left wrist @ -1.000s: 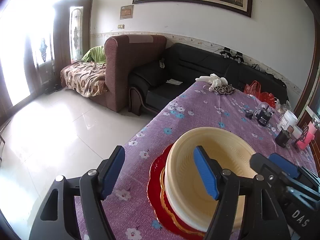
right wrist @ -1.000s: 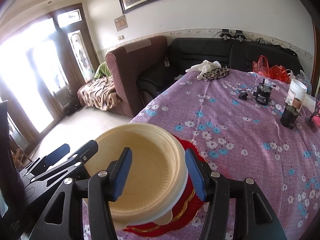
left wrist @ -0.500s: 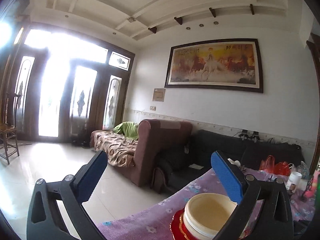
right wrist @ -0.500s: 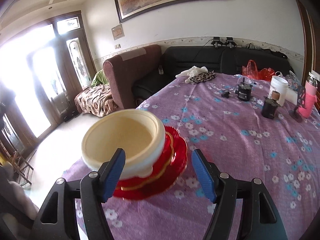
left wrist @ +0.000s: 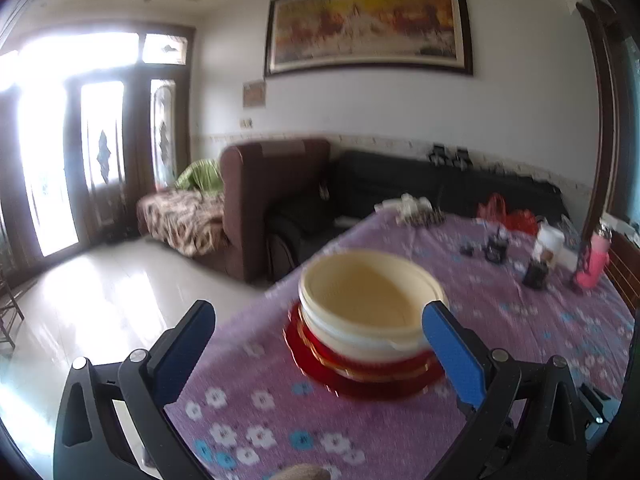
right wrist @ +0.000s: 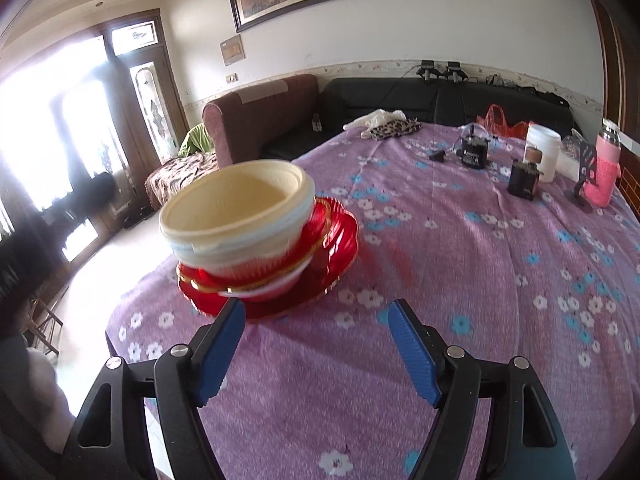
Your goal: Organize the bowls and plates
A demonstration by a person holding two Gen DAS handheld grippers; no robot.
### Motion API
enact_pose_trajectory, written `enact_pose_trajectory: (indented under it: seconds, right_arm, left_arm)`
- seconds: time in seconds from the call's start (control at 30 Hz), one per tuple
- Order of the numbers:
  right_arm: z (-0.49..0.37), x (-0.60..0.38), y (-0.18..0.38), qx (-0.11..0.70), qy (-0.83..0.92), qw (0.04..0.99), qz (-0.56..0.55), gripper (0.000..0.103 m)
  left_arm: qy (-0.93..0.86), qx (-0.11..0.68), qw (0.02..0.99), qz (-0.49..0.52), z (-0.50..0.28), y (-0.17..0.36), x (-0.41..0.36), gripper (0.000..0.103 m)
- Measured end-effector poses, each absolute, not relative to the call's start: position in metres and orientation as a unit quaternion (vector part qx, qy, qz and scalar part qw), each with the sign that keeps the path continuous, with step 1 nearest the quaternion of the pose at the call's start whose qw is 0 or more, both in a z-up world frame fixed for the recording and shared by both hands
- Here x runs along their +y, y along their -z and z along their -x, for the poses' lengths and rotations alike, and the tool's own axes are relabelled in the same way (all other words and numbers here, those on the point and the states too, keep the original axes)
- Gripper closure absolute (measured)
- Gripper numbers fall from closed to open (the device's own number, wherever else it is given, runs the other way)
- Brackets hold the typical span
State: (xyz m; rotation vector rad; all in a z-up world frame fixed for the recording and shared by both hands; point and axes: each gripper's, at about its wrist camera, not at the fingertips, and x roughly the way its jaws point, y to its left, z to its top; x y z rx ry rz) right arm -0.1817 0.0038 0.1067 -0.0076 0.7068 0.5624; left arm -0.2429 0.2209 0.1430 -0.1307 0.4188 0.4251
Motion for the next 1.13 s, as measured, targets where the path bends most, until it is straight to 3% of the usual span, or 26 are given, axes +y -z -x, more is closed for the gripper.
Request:
enact_pose_trajectory:
  seconds: [0.47, 1.13]
  right_arm:
    - [0.194, 0.021, -0.08, 0.357, -0.273, 0.891, 0.058, 0.023]
    - [0.183, 0.039, -0.062, 0.38, -0.295, 0.874, 0.071, 0.023]
  left_arm:
    - [-0.172, 0.367, 0.911, 0.069, 0.217, -0.085, 0.21, 0.0]
    - [-0.178, 0.386, 0.903, 0.065, 0.203, -0.076, 0.215, 0.0]
